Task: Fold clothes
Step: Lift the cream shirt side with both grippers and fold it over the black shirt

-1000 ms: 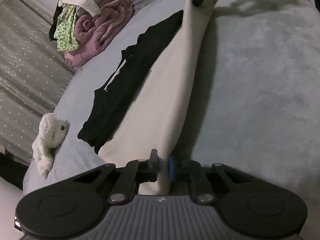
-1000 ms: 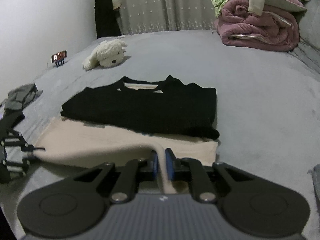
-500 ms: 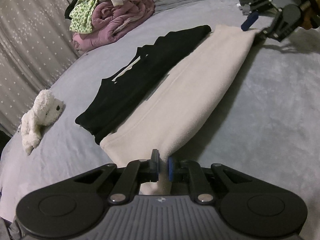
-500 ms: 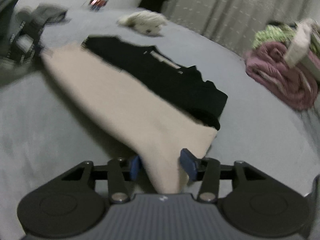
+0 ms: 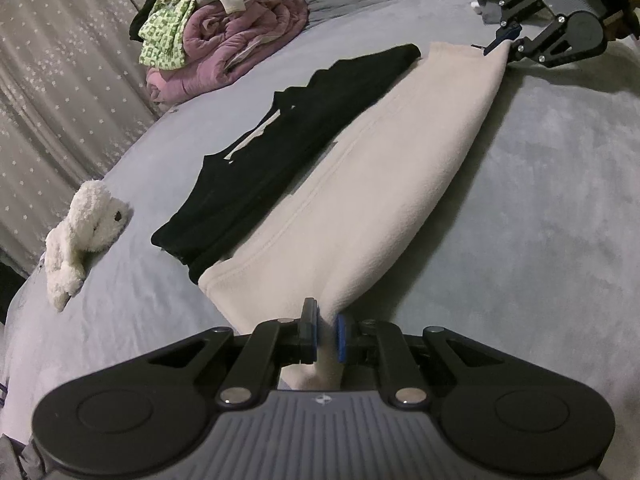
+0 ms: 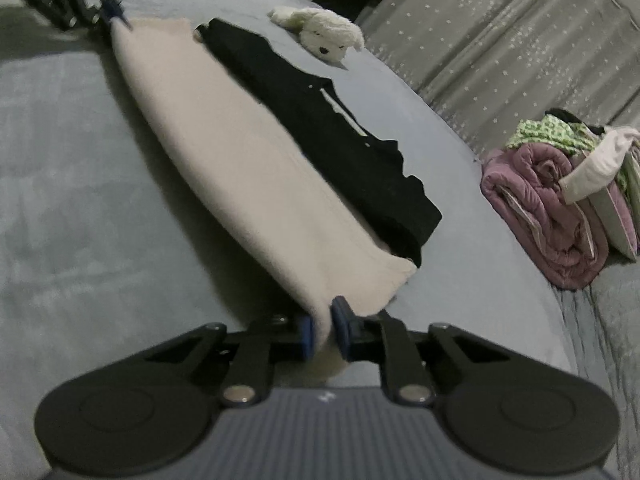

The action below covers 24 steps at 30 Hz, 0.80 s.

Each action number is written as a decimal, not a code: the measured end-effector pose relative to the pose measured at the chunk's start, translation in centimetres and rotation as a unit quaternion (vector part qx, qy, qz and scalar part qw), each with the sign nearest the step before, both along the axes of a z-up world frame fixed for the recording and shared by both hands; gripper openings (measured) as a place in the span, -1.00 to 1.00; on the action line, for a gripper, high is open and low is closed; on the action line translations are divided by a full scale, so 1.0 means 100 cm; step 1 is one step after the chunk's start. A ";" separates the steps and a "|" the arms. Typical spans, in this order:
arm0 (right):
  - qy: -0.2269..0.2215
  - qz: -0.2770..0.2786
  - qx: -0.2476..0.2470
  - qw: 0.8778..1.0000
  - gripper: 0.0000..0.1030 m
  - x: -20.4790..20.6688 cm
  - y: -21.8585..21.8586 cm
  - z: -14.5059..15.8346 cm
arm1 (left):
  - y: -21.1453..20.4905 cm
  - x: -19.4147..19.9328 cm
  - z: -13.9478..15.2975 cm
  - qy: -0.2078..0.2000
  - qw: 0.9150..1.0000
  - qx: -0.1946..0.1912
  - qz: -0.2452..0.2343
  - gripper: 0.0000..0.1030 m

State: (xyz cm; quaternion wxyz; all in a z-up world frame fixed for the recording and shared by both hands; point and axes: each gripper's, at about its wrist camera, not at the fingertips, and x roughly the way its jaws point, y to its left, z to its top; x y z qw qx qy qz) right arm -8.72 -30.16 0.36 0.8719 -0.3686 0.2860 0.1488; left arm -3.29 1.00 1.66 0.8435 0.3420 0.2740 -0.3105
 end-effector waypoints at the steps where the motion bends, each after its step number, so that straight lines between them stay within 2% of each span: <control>1: -0.001 -0.003 0.007 1.000 -0.81 0.000 -0.001 0.003 | 0.001 0.000 0.002 -0.002 1.000 -0.006 0.005 -0.78; 7: -0.042 -0.029 0.049 0.997 -0.82 0.003 -0.007 0.027 | 0.003 -0.002 0.026 -0.039 0.998 -0.030 0.029 -0.78; 12: -0.062 -0.051 0.064 0.995 -0.82 0.010 -0.006 0.040 | -0.001 0.002 0.034 -0.057 0.997 -0.022 0.042 -0.78; 21: -0.085 -0.079 0.070 0.991 -0.82 0.027 -0.003 0.055 | -0.004 0.024 0.059 -0.067 0.994 -0.039 0.078 -0.78; 24: -0.088 -0.095 0.088 0.988 -0.82 0.038 -0.005 0.061 | -0.007 0.035 0.066 -0.070 0.993 -0.041 0.091 -0.78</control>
